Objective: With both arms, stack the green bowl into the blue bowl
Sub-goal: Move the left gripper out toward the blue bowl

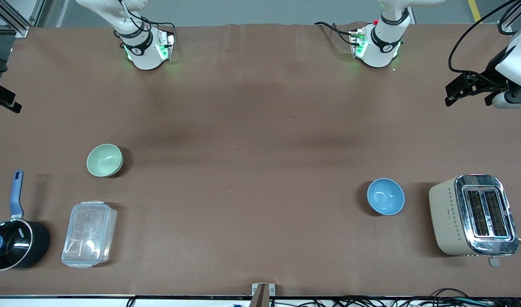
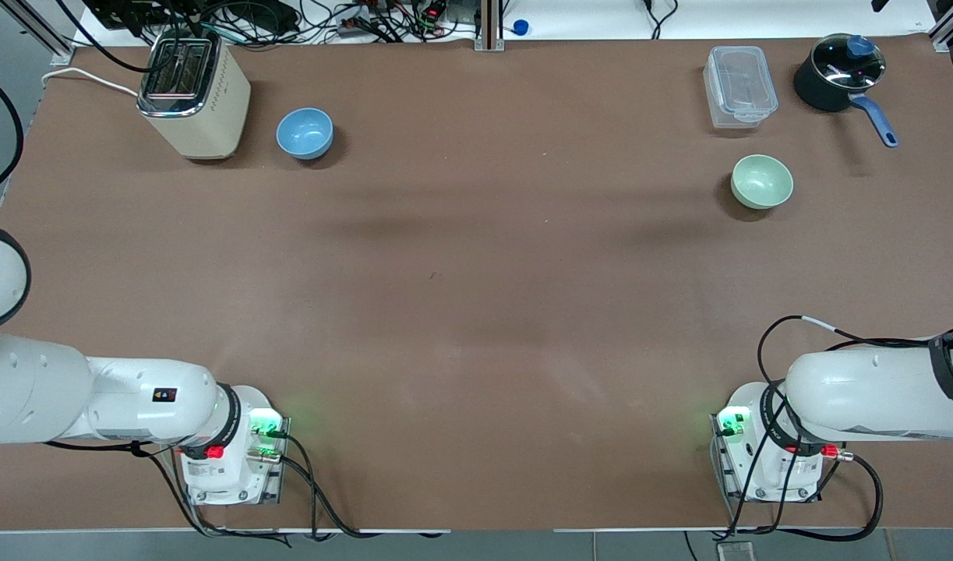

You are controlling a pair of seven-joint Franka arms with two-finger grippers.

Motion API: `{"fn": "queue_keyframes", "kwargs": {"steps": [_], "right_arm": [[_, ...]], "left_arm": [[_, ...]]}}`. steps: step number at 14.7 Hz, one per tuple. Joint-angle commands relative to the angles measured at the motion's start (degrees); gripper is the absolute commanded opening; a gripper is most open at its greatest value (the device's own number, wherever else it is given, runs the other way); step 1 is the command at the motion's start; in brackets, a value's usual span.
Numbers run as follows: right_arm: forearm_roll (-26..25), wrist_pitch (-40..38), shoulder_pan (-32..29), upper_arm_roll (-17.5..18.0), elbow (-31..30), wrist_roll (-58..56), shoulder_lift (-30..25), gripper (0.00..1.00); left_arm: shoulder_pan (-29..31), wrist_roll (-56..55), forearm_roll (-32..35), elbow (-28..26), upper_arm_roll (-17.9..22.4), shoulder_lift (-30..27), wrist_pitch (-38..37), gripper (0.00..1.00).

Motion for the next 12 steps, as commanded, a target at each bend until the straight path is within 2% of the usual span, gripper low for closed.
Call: {"fn": "queue_keyframes", "kwargs": {"steps": [1,4,7,9,12], "right_arm": [[-0.3,-0.1,-0.4,0.4,-1.4,0.5,-1.2,1.00],[-0.3,-0.2,-0.4,0.4,-1.4,0.2,-1.2,1.00],[-0.3,-0.1,-0.5,0.4,-1.6,0.2,-1.1,1.00],[-0.3,0.5,-0.5,0.4,-1.9,0.0,-0.8,1.00],[-0.2,3.5,-1.4,0.4,-4.5,0.0,-0.3,1.00]], "left_arm": [[-0.1,0.5,0.9,1.4,-0.2,0.5,-0.1,1.00],[0.0,0.5,1.1,1.7,-0.2,1.6,-0.1,1.00],[0.0,0.6,1.3,2.6,-0.2,6.1,0.7,1.00],[0.1,0.4,1.2,1.2,-0.2,8.4,5.3,1.00],[0.0,-0.2,1.3,-3.7,-0.2,11.8,16.5,1.00]]}}
